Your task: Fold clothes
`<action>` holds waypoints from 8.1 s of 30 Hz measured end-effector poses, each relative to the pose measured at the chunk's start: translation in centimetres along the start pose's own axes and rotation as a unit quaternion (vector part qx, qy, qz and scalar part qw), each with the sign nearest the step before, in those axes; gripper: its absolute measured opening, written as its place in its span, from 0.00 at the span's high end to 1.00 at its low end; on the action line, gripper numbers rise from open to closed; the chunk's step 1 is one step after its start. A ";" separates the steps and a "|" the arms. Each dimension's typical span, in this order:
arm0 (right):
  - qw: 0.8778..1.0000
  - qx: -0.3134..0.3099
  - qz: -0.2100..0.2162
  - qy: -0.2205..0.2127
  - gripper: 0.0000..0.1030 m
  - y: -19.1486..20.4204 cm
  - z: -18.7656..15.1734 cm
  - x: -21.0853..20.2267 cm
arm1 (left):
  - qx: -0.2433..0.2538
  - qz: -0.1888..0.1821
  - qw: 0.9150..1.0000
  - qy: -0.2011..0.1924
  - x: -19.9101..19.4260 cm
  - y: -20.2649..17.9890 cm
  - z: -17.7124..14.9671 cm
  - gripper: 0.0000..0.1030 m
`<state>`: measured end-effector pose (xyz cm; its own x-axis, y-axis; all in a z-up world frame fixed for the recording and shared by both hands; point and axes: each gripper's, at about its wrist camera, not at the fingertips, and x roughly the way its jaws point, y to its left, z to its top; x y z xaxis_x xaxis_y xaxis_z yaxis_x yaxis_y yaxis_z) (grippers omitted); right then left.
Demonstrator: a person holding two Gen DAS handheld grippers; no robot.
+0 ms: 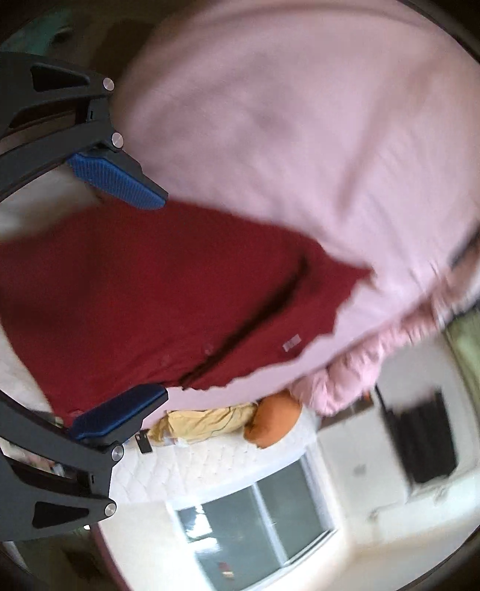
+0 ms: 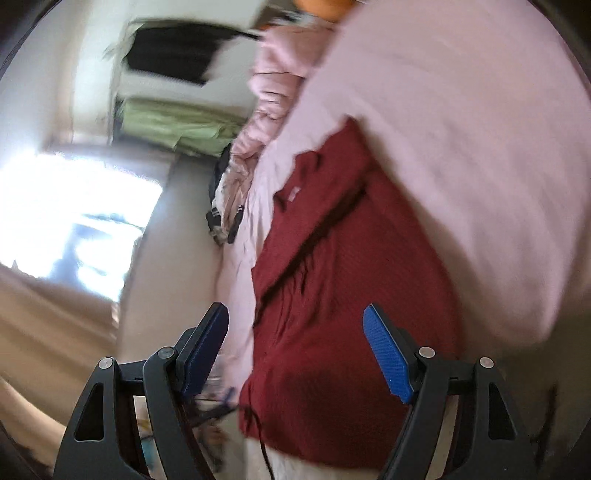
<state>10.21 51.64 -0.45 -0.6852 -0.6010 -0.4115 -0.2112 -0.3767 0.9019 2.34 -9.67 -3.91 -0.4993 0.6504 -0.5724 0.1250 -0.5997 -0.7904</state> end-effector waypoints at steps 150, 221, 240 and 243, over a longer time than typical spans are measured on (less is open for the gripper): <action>0.858 -0.355 -0.360 -0.086 0.39 15.5 -2.8 19.6 | 0.280 0.270 0.917 -0.084 14.0 -18.1 1.3 0.02; 0.959 -0.216 -0.183 -0.018 0.38 10.2 -3.4 17.6 | 0.304 0.359 0.881 -0.047 16.8 -17.1 -2.0 0.02; 0.993 0.113 -0.006 -0.014 0.41 -4.9 6.1 16.4 | 0.297 0.379 0.876 -0.032 17.8 -17.0 -1.6 0.02; 0.991 0.114 -0.072 -0.009 0.42 -3.6 7.9 18.9 | 0.292 0.376 0.879 -0.031 17.7 -16.8 -1.4 0.02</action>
<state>-7.45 47.22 -10.40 -0.6478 -0.5392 -0.5381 -0.4584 -0.2882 0.8407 -7.36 12.58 -1.07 -0.5122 -0.0475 -0.8575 -0.0119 -0.9980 0.0624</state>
